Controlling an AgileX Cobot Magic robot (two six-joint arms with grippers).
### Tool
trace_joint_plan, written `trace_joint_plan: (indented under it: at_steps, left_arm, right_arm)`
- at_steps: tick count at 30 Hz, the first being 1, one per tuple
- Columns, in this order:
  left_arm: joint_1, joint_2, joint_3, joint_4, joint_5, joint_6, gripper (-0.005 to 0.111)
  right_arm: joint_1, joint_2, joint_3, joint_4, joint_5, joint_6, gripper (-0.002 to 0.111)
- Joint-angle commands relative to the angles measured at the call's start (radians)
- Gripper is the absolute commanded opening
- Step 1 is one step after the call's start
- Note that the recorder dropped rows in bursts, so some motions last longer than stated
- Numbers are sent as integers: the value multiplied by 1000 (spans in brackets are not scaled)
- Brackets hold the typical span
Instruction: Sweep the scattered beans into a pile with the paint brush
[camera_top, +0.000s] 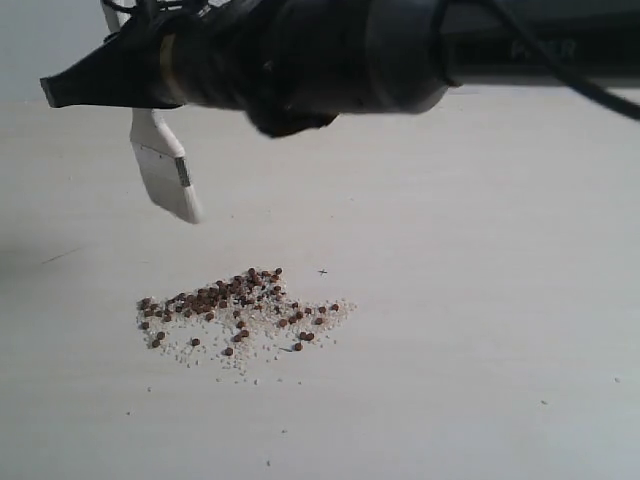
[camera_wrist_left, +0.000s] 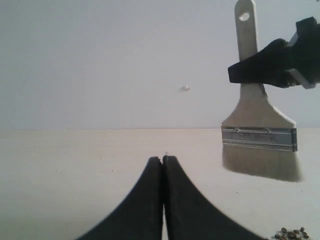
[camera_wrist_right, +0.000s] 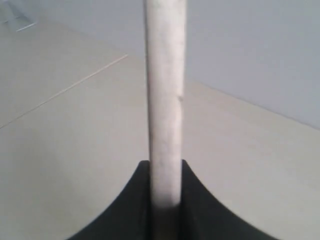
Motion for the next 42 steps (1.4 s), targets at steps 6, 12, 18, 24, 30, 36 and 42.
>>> trace_joint_plan:
  at_steps: [6, 12, 18, 24, 30, 36, 42]
  left_arm:
    - [3, -7, 0, -8, -8, -4, 0]
    - [3, -7, 0, -8, -8, -4, 0]
    - [3, -7, 0, -8, -8, -4, 0]
    - [3, -7, 0, -8, -8, -4, 0]
    - [3, -7, 0, -8, -8, -4, 0]
    - [3, -7, 0, -8, -8, -4, 0]
    - [3, -7, 0, -8, -8, -4, 0]
  right_arm:
    - [317, -11, 117, 70, 691, 205, 0]
    - [436, 36, 111, 99, 806, 205, 0]
    - [441, 130, 44, 163, 846, 205, 0]
    - [441, 204, -61, 170, 844, 205, 0]
    - [441, 278, -156, 170, 844, 205, 0]
    - [439, 392, -262, 170, 848, 205, 0]
    - [414, 418, -281, 233, 863, 205, 0]
